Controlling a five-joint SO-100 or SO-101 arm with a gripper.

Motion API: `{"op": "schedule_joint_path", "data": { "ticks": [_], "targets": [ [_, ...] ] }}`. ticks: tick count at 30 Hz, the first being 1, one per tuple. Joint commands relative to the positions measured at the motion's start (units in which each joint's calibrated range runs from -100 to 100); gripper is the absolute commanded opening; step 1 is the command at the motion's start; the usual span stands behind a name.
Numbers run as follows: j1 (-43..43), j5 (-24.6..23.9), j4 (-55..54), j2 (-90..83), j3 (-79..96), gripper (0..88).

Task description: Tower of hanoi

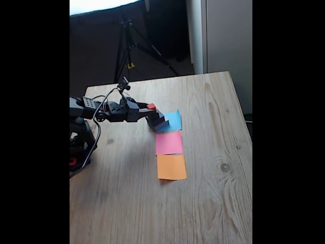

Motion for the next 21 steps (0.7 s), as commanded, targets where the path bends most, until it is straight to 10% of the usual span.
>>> {"op": "schedule_joint_path", "data": {
  "ticks": [1,21],
  "targets": [
    [-0.2,1.25,-1.88,0.45,-0.09,0.6],
    [0.8,1.08,-4.31,1.21,0.82,15.4]
  ]
}}
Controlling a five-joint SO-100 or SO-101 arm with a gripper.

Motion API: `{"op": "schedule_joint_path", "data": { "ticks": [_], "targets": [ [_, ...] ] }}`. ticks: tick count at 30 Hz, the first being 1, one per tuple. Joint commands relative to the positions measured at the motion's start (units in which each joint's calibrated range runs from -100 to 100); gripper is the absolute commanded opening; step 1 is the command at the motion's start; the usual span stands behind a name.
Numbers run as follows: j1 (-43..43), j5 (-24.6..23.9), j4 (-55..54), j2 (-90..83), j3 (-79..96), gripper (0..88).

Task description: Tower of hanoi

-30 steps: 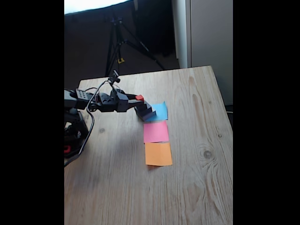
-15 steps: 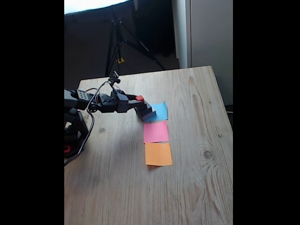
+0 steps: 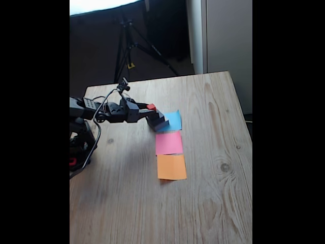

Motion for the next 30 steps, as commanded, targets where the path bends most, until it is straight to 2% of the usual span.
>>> {"op": "schedule_joint_path", "data": {
  "ticks": [1,8,12,14,18,22,26,28,30],
  "targets": [
    [0.97,1.25,-1.43,0.18,-0.23,16.7],
    [1.22,0.91,-1.83,-0.05,-0.41,22.2],
    [0.97,-1.26,-1.02,-2.1,-1.05,23.5],
    [0.97,0.58,2.94,-3.99,-2.23,23.9],
    [0.3,-5.27,13.79,-9.14,-7.23,24.5],
    [0.05,-8.28,23.1,-12.62,-13.5,25.0],
    [-0.37,-13.97,34.75,-14.59,-23.41,25.3],
    [-0.71,-16.14,44.46,-15.19,-31.05,21.8],
    [-1.04,-17.15,55.07,-15.34,-39.59,12.1]
  ]
}}
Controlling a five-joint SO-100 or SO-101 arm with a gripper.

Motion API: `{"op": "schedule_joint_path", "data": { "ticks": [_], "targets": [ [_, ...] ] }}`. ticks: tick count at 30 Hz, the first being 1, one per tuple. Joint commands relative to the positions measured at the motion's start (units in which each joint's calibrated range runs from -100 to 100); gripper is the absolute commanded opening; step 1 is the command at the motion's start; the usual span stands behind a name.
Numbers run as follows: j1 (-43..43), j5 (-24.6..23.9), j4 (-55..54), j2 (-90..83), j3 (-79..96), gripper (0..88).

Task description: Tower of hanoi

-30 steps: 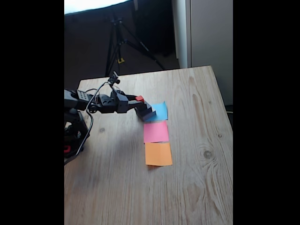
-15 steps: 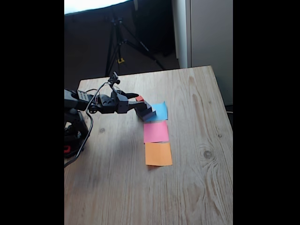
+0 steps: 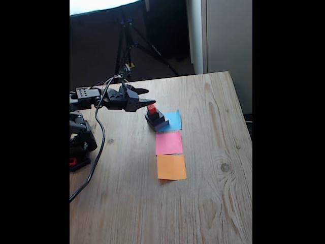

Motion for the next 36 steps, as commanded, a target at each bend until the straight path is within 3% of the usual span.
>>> {"op": "schedule_joint_path", "data": {
  "ticks": [1,2,8,11,14,17,30,33,36],
  "targets": [
    [-1.02,-3.41,22.54,-2.38,-20.23,4.1],
    [-1.1,-4.24,27.23,-2.07,-24.23,0.2],
    [-0.69,-1.73,52.0,2.92,-47.95,0.1],
    [0.73,-2.24,60.74,7.54,-61.04,0.1],
    [2.41,1.78,69.4,11.25,-73.59,0.1],
    [3.66,2.28,74.83,13.22,-81.68,0.1],
    [11.85,2.28,77.9,15.34,-87.5,0.1],
    [13.19,-2.4,77.42,15.04,-87.23,0.1],
    [14.11,-10.43,74.5,13.6,-83.13,0.1]
  ]
}}
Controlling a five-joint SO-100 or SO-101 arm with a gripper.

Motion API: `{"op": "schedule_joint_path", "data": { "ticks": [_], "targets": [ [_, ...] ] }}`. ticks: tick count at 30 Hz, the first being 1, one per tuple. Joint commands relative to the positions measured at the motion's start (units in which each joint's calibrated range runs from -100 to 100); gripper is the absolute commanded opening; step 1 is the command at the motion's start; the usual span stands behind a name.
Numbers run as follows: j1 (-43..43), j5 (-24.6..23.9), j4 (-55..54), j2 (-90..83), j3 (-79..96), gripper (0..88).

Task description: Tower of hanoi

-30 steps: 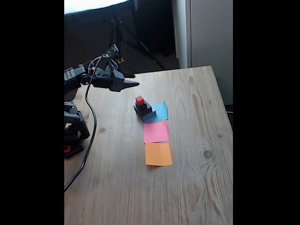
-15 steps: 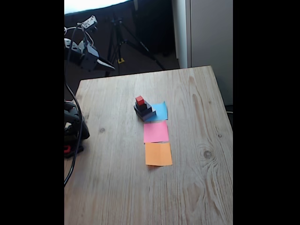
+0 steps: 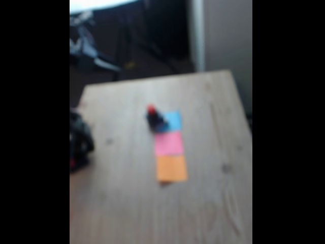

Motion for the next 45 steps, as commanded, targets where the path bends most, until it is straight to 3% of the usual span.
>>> {"op": "schedule_joint_path", "data": {
  "ticks": [1,4,5,8,10,11,14,15,16,18,19,20,21,23,30,36,39,45],
  "targets": [
    [1.43,-9.32,-2.93,-2.08,4.66,0.1],
    [1.77,-17.51,-5.93,-3.52,10.94,0.1],
    [1.77,-23.03,-7.71,-4.2,13.39,0.1],
    [1.85,-32.23,-12.72,-6.01,20.66,0.1],
    [2.1,-35.57,-15.31,-7.6,26.3,0.1],
    [2.1,-41.76,-17.42,-8.81,29.57,0.1],
    [2.69,-52.8,-23.73,-13.43,39.75,0.1],
    [3.1,-54.47,-25.35,-15.17,43.3,0.1],
    [3.27,-61.16,-27.05,-16.91,46.75,0.1],
    [3.86,-65.51,-29.56,-20.93,54.3,0.0],
    [4.27,-73.53,-31.18,-22.82,58.12,0.0],
    [5.03,-75.37,-33.12,-25.09,62.39,0.0],
    [5.78,-75.87,-36.12,-27.13,66.66,0.0],
    [7.45,-85.41,-45.34,-30.77,75.57,0.0],
    [9.37,-106.14,-67.2,-35.61,100.39,0.0],
    [10.21,-116.51,-79.09,-39.32,116.66,0.0],
    [11.04,-121.36,-78.69,-42.12,119.94,0.0],
    [12.88,-124.37,-71.81,-45.23,122.12,0.0]
  ]
}}
